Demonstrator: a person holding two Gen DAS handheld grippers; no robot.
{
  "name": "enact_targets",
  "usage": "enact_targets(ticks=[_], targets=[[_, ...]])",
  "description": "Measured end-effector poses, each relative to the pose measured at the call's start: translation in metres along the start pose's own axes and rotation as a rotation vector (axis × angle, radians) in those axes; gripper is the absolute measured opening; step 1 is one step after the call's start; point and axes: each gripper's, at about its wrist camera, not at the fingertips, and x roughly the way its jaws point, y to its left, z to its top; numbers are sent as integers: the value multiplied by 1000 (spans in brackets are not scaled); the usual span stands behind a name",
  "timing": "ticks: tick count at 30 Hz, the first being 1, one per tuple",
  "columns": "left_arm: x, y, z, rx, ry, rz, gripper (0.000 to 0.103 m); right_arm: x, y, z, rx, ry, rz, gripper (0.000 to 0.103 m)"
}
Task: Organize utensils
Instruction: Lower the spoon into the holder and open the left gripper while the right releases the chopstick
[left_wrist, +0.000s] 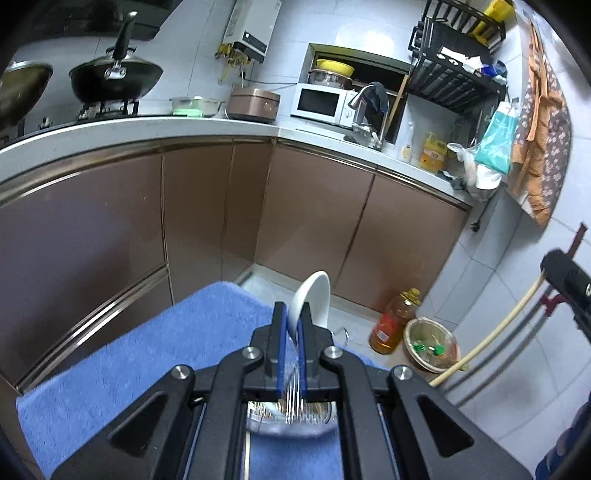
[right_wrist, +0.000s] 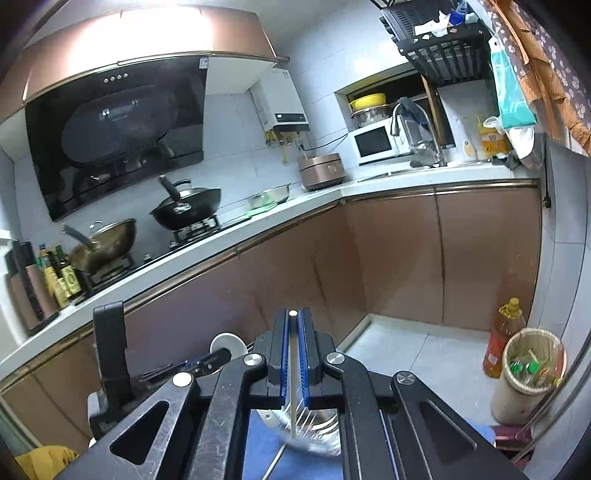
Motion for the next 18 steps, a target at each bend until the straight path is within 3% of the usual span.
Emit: enact_targets(ticks=[11, 17, 18], targets=[[56, -12, -41, 32, -53, 99, 6, 63, -17, -49, -41, 61, -62, 6], [57, -6, -57, 25, -38, 49, 11, 71, -31, -69, -1, 114, -68, 10], [53, -5, -57, 25, -46, 48, 17, 70, -31, -69, 2, 116, -70, 12]])
